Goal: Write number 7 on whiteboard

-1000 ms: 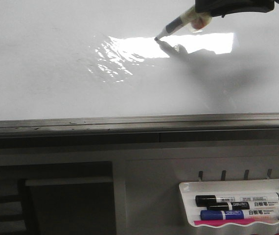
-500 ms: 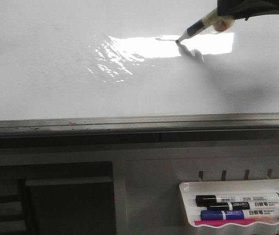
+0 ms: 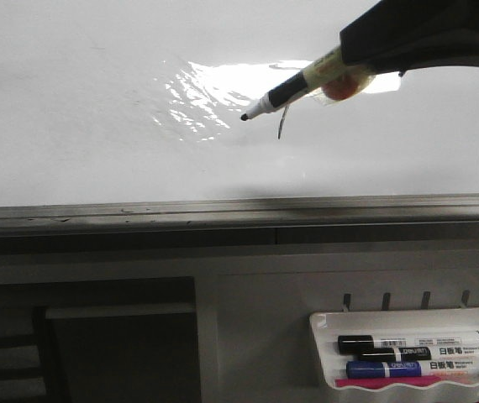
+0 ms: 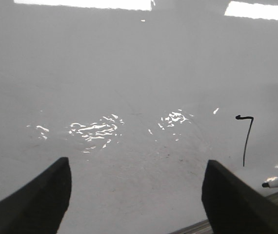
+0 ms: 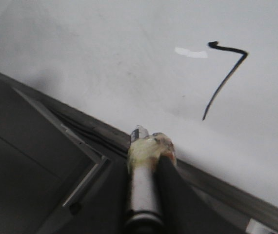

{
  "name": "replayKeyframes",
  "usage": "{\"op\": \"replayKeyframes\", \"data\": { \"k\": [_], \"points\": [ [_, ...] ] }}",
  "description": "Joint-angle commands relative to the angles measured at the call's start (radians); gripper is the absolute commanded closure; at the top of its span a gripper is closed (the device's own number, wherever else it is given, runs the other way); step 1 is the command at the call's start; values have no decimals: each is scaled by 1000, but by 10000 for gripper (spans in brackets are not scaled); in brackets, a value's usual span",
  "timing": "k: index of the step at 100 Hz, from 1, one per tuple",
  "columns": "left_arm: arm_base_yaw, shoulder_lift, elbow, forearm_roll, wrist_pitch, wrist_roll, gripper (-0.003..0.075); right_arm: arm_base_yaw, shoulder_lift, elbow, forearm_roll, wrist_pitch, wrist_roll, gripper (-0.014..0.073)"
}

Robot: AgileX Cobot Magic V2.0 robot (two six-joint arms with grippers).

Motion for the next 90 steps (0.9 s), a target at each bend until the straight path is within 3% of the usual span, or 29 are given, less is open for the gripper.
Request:
{"op": "replayKeyframes", "data": {
  "k": [1, 19, 31, 51, 90],
  "points": [
    [-43, -6, -29, -6, -69, 11, 208, -7, -42, -54, -130, 91, 151, 642],
    [-227, 26, -42, 34, -69, 117, 208, -7, -40, -154, -422, 224, 414, 642],
    [-352, 87, -58, 105, -69, 142, 209, -7, -40, -233, -519, 291, 500, 642],
    [-486, 240, -107, 175, -95, 142, 209, -7, -34, -325, -574, 378, 548, 642],
    [-550, 448, -231, 266, -106, 144, 209, -7, 7, -365, -609, 444, 565, 642]
  ]
}}
